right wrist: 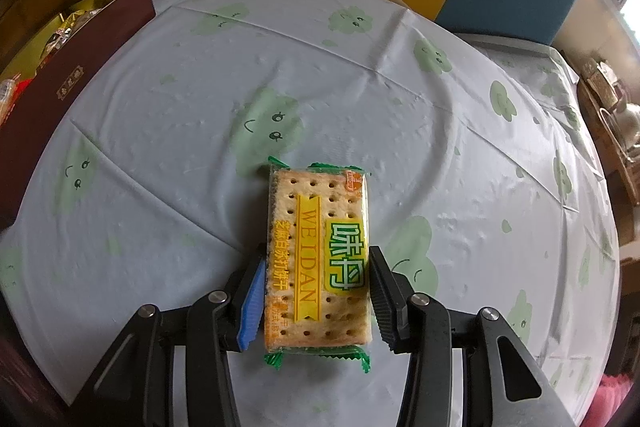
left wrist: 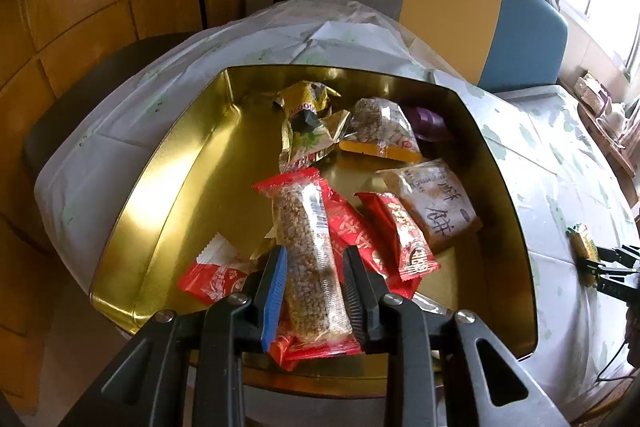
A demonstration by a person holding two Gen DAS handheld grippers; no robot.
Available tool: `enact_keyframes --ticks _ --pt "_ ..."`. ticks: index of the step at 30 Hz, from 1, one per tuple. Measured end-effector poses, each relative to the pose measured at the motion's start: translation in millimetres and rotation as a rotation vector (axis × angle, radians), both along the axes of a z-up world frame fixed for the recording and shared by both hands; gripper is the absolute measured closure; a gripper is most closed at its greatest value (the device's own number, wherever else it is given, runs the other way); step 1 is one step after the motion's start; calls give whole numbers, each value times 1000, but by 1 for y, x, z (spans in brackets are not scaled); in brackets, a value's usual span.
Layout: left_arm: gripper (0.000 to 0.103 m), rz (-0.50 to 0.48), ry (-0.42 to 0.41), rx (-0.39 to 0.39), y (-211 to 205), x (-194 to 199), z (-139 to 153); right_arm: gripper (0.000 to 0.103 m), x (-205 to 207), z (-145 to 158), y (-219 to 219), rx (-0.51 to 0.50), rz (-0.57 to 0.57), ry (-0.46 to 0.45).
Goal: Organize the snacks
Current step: 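Drop the granola bar into the gold tray with the left while the right holds the crackers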
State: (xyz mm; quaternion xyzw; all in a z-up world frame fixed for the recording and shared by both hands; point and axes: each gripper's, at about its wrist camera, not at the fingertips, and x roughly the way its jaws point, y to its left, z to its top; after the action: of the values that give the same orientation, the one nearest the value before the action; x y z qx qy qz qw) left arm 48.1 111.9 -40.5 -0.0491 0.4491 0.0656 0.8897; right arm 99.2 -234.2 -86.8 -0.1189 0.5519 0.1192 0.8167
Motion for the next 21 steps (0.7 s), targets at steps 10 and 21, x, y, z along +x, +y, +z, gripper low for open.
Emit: enact_keyframes --ticks 10,21 --pt "74 -1 -32 -3 3 -4 7 56 7 0 5 -35 -58 33" --pt "74 1 -53 -11 5 -7 10 56 -5 26 21 76 -90 10"
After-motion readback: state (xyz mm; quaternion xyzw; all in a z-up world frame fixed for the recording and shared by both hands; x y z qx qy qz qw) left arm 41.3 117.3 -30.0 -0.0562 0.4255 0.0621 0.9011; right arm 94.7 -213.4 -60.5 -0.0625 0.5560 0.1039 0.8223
